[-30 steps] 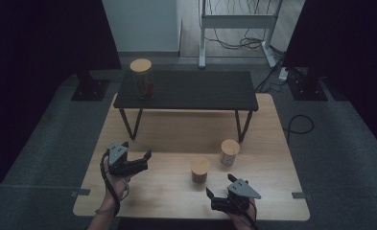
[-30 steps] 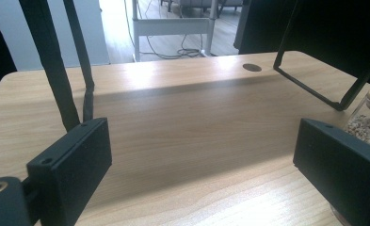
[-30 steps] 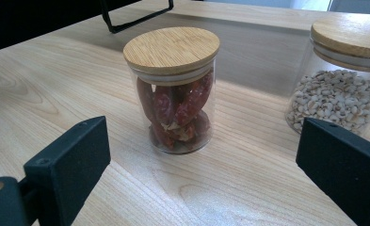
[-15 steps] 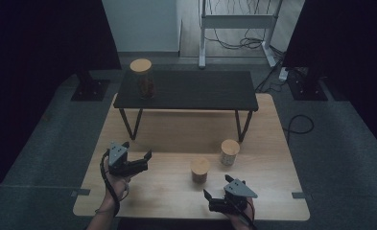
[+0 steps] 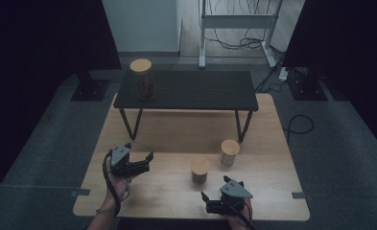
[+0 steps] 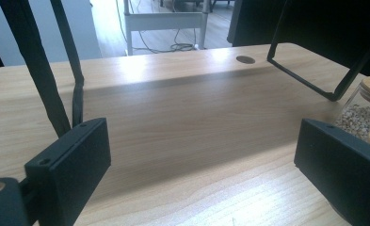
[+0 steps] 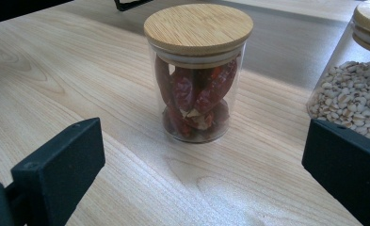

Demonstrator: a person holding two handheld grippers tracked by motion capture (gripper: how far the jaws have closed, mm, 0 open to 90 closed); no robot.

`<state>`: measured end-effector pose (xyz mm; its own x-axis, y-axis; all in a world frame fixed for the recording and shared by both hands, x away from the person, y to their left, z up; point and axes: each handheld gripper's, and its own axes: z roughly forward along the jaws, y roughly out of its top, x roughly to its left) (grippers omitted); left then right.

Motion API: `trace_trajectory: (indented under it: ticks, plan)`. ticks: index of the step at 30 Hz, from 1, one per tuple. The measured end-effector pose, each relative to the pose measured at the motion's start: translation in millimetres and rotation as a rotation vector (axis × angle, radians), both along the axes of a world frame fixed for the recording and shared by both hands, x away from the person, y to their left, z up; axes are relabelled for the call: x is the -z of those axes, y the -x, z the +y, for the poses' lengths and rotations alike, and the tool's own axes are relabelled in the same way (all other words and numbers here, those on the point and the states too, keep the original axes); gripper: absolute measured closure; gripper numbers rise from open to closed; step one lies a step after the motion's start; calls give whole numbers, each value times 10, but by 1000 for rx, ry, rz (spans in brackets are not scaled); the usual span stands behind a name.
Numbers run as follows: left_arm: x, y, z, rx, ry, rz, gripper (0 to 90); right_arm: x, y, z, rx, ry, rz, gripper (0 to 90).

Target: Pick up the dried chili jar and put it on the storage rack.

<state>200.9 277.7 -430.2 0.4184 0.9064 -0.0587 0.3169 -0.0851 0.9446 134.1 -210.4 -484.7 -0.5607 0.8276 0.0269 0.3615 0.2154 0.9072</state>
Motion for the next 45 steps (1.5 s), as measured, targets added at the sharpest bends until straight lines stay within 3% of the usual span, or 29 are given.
trace_trajectory:
  ticks: [5,12,15,28,45]
  plan:
    - [-17,21,27,-4,9,-9,40,-21,13,32,7,9,-6,0]
    - [-3,15,103,0,52,10,40,-48,-2,84,4,33,-6,0]
    - [-4,17,100,6,45,7,40,-68,-5,107,4,39,-15,0]
    - [19,-5,96,15,35,18,40,-111,-302,199,-36,41,31,0]
    - [30,-11,99,17,34,25,40,-102,-527,346,-55,67,30,0]
